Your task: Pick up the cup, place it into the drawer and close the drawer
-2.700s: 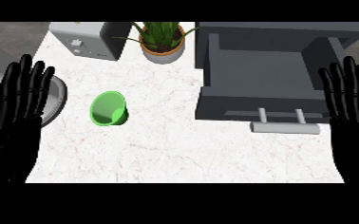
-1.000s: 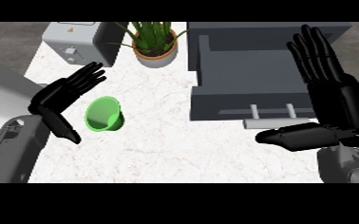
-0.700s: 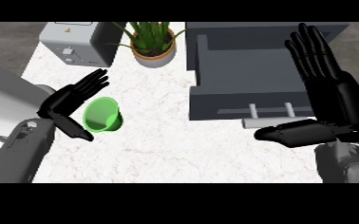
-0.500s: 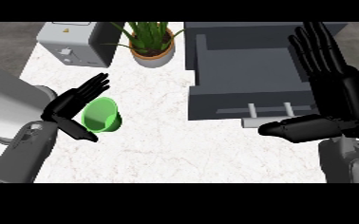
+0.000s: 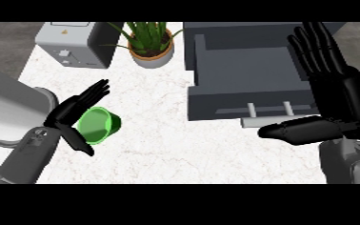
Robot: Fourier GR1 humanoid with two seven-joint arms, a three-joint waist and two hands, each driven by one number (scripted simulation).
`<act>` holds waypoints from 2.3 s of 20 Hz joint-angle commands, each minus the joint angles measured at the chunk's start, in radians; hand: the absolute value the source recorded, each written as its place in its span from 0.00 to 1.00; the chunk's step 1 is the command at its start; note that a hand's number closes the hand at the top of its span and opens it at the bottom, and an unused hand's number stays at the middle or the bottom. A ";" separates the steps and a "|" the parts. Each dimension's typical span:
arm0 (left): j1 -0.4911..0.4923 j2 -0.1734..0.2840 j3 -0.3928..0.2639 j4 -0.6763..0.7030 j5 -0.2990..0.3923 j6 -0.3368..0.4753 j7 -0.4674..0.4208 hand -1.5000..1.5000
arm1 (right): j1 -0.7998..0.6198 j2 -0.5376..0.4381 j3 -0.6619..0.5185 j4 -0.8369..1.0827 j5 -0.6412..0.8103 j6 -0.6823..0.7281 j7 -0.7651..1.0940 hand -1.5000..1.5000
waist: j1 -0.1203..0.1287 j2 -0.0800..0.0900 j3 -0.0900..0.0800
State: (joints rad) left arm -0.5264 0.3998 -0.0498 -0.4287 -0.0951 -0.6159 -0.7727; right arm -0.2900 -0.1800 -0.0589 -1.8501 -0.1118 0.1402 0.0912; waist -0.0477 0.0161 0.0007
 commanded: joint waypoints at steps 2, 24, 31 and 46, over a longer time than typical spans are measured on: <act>0.020 -0.023 -0.022 0.057 -0.013 -0.115 -0.198 0.00 | -0.001 -0.017 -0.004 -0.004 -0.017 0.028 -0.001 0.00 | -0.013 0.009 -0.009; -0.030 -0.154 -0.107 0.083 0.035 -0.183 -0.196 1.00 | -0.043 -0.021 -0.016 -0.005 -0.028 0.018 0.037 0.00 | -0.030 0.013 -0.012; -0.023 -0.136 -0.086 0.019 0.020 0.110 -0.387 1.00 | 0.001 -0.031 -0.022 -0.004 -0.023 0.032 0.026 0.00 | -0.015 0.007 -0.009; -0.036 -0.247 0.238 -0.010 0.291 0.444 -0.357 1.00 | -0.007 -0.060 -0.058 -0.006 -0.035 0.037 0.056 0.00 | 0.037 -0.013 -0.002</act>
State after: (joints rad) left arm -0.5080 0.1546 0.1870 -0.4188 0.1889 -0.1052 -1.0735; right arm -0.2874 -0.2449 -0.1404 -1.8456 -0.1641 0.1800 0.1336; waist -0.0145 0.0061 -0.0023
